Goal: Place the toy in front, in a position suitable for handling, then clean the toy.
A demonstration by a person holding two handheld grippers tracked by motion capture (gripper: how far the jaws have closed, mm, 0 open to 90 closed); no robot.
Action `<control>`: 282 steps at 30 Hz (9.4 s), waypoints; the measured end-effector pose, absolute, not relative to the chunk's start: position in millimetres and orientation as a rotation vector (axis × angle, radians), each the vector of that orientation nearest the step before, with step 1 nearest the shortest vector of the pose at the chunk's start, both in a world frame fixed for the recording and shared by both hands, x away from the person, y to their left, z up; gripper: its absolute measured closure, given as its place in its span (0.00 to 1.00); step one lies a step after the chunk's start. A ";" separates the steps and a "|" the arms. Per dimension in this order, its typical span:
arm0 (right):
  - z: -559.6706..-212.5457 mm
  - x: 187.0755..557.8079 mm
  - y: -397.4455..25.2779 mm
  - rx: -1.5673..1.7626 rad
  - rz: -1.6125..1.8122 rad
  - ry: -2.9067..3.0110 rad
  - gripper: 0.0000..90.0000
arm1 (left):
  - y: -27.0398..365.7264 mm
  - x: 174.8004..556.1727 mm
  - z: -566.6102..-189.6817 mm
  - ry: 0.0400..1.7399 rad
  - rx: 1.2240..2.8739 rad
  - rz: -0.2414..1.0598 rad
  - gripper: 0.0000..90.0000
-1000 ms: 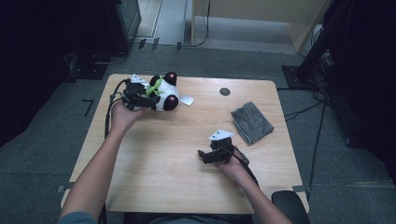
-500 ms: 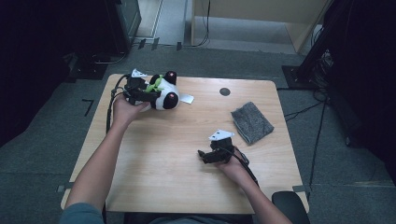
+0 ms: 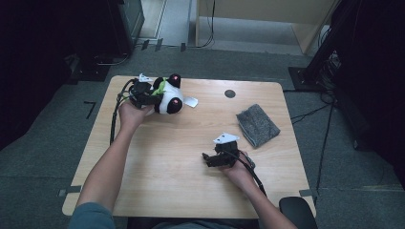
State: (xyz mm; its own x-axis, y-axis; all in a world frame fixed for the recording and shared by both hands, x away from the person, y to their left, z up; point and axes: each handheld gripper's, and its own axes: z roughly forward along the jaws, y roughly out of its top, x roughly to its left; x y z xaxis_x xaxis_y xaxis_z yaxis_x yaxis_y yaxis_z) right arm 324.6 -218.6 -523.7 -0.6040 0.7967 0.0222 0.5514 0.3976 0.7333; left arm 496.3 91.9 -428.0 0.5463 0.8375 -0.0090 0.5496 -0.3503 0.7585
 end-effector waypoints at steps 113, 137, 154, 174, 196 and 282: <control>-522.7 400.9 -363.4 1.499 0.927 1.983 0.21 | 114.2 365.9 -466.8 0.958 1.930 0.173 0.09; -521.7 393.9 -366.2 1.455 0.950 1.985 0.74 | 111.4 362.0 -486.3 0.922 1.945 0.175 0.17; -496.5 395.2 -374.2 1.608 0.960 2.051 0.84 | 107.2 351.9 -484.1 0.993 1.922 0.200 0.32; -461.3 380.7 -344.4 1.514 1.051 2.118 0.84 | 103.5 344.1 -485.6 1.008 1.902 0.216 0.23; -403.4 383.8 -293.2 1.384 1.180 2.229 0.84 | 97.6 348.2 -485.3 0.982 1.958 0.254 0.21; -386.1 445.9 -178.1 1.115 0.871 2.507 0.82 | 91.2 340.1 -486.6 1.074 1.912 0.257 0.38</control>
State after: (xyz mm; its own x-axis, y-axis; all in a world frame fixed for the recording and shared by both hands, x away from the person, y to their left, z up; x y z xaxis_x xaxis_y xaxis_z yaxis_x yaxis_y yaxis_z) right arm 445.9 -178.1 -386.1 -0.6709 0.7415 0.0039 0.5843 0.5255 0.6184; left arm 340.1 91.2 -486.6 0.6008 0.7655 -0.2301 0.5786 -0.2179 0.7860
